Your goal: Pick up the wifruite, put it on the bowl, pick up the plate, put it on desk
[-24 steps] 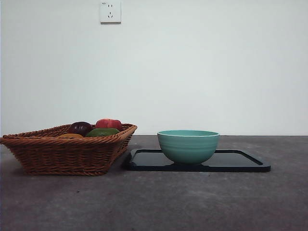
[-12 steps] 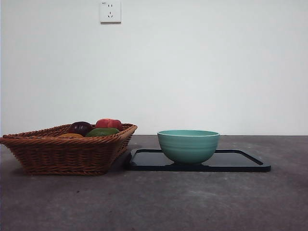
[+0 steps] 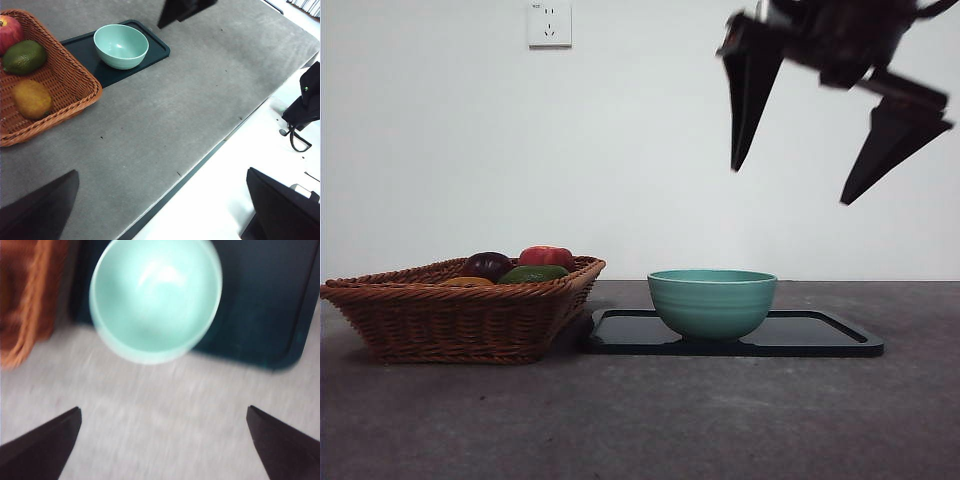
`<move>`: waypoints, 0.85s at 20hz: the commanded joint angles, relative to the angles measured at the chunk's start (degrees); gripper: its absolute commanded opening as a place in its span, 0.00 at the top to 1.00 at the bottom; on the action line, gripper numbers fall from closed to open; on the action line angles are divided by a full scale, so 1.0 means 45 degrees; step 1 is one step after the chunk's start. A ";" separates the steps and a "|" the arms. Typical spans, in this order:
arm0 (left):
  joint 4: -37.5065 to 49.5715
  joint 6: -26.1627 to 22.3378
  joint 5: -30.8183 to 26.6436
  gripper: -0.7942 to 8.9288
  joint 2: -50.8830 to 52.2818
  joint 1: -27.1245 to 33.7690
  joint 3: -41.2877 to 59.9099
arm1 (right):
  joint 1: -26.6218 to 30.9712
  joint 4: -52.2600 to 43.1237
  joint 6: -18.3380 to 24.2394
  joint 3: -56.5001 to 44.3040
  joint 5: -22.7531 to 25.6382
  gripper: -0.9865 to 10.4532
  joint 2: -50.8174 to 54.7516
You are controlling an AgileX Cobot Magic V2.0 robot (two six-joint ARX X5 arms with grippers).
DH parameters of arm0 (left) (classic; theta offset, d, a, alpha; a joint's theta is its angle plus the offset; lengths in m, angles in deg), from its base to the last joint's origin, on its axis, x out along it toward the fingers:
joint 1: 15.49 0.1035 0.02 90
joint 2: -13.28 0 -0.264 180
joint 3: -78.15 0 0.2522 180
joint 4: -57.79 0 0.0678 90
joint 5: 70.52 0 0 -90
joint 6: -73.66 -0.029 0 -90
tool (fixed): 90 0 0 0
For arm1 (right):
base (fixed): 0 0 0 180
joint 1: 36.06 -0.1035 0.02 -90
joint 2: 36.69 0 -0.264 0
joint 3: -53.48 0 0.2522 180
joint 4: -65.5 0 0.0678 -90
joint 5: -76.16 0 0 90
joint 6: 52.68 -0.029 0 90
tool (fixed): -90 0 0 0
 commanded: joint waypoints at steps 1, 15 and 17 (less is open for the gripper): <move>0.0117 -0.0053 0.0029 0.37 0.0010 -0.0083 -0.0131 | 0.0243 -0.0034 0.0272 0.1083 -0.0262 0.44 -0.1205; 0.0010 -0.0058 0.0029 0.37 0.0010 -0.0078 -0.0131 | 0.0986 -0.0699 0.0505 0.3439 -0.0291 0.53 -0.5746; 0.0000 -0.0053 0.0029 0.37 0.0010 -0.0078 -0.0131 | 0.0981 -0.0690 0.0505 0.3434 -0.0301 0.58 -0.6096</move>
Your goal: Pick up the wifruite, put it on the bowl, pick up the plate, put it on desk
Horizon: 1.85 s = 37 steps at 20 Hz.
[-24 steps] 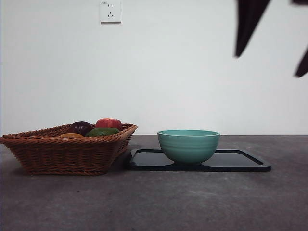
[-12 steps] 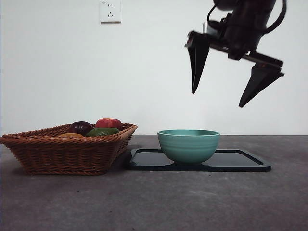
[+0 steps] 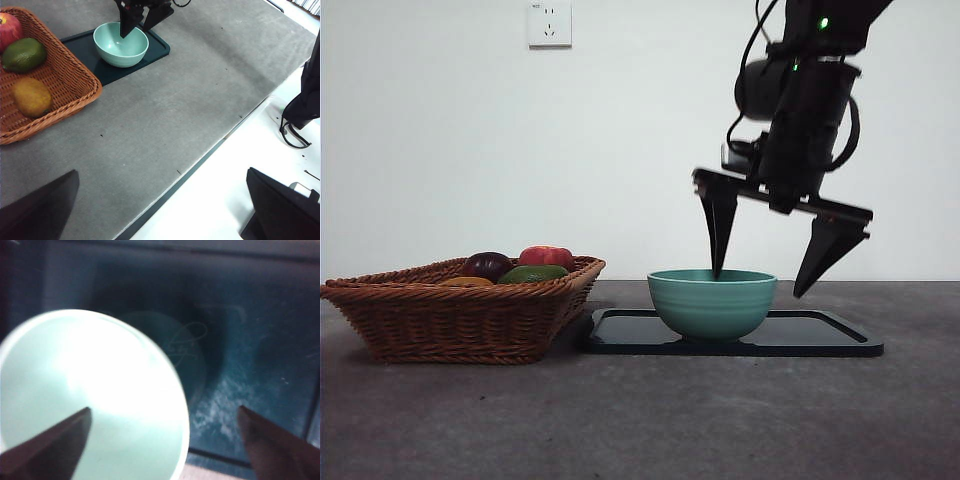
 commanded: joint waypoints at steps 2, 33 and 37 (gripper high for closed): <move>0.0097 -0.0053 0.0029 0.37 0.0005 -0.0078 -0.0131 | -0.0049 -0.0044 0.0141 0.0272 -0.0049 0.72 -0.0680; 0.0102 -0.0053 0.0029 0.37 0.0005 -0.0078 -0.0131 | -0.3852 -0.0257 -0.0316 -0.6693 0.0364 0.90 0.6839; 0.0121 -0.0053 0.0029 0.37 0.0005 -0.0078 -0.0131 | -0.3881 -0.1394 -0.1263 -0.7422 0.0427 0.90 0.6756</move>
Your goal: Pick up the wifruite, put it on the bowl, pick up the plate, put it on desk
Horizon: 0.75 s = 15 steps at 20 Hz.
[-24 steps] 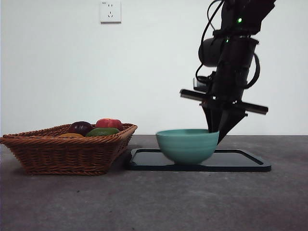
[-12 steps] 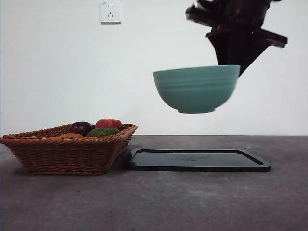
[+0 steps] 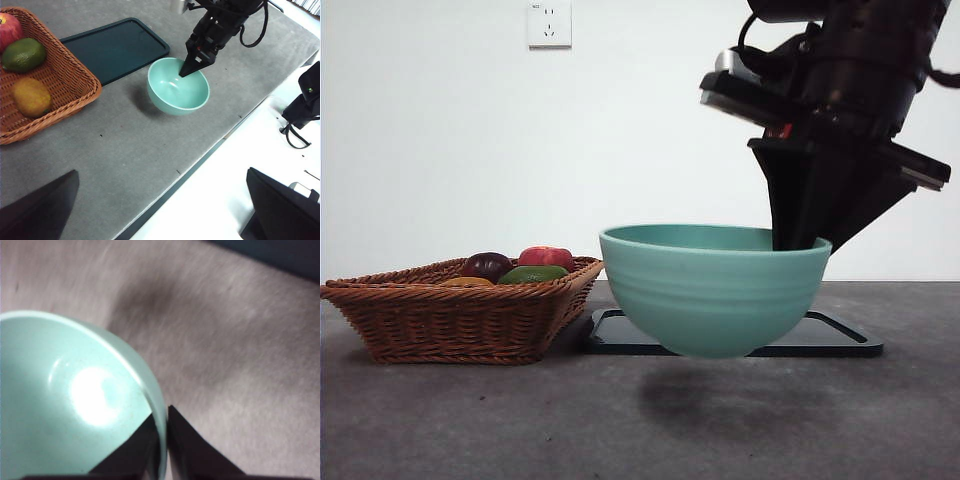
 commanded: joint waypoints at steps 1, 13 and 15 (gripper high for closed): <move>0.0121 -0.0053 0.0034 0.37 -0.0005 -0.0078 -0.0131 | -0.0121 -0.0078 -0.0549 -0.0199 0.0000 0.90 -0.0301; 0.0155 -0.0053 0.0034 0.37 -0.0005 -0.0083 -0.0131 | -0.0049 -0.0491 -0.0544 -0.0588 0.0306 0.90 -0.1360; 0.0155 -0.0053 0.0034 0.37 -0.0005 -0.0083 -0.0131 | -0.0049 -0.0359 -0.0559 -0.0588 0.0316 0.90 -0.1360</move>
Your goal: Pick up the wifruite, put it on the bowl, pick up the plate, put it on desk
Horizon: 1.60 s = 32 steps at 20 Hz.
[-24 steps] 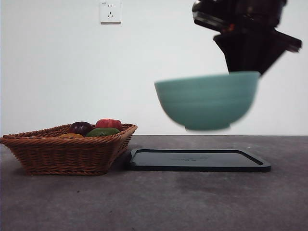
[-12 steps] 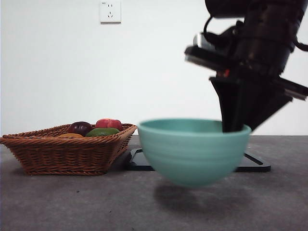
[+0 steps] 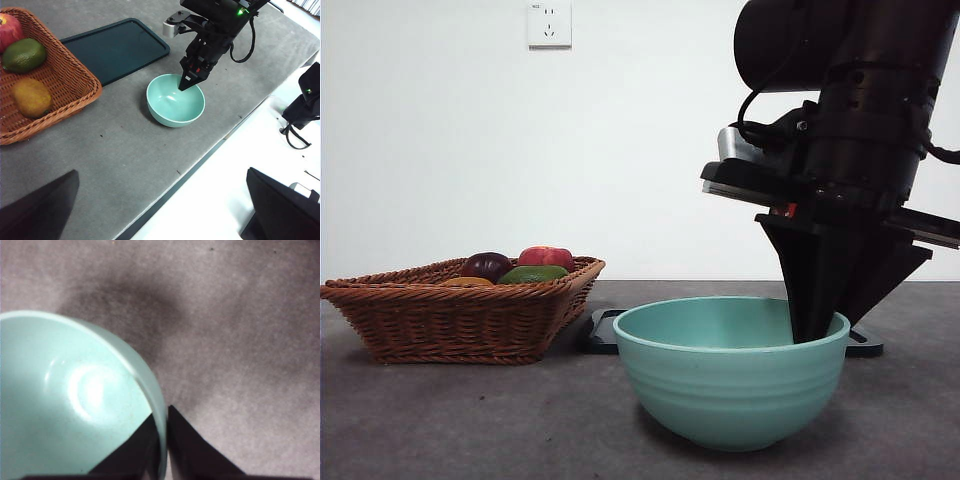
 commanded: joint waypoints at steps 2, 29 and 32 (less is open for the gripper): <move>0.0180 -0.0053 0.0029 0.37 -0.0005 -0.0078 -0.0131 | -0.0068 0.0214 -0.0165 0.0087 0.0044 0.90 -0.0209; 0.0180 -0.0053 0.0029 0.37 -0.0005 -0.0078 -0.0131 | -0.0272 0.4109 0.0767 0.0155 0.0238 0.37 1.2483; 0.0180 -0.0053 0.0029 0.37 -0.0005 -0.0078 -0.0131 | -0.0272 0.4148 0.0767 0.0155 -0.0345 0.37 1.3988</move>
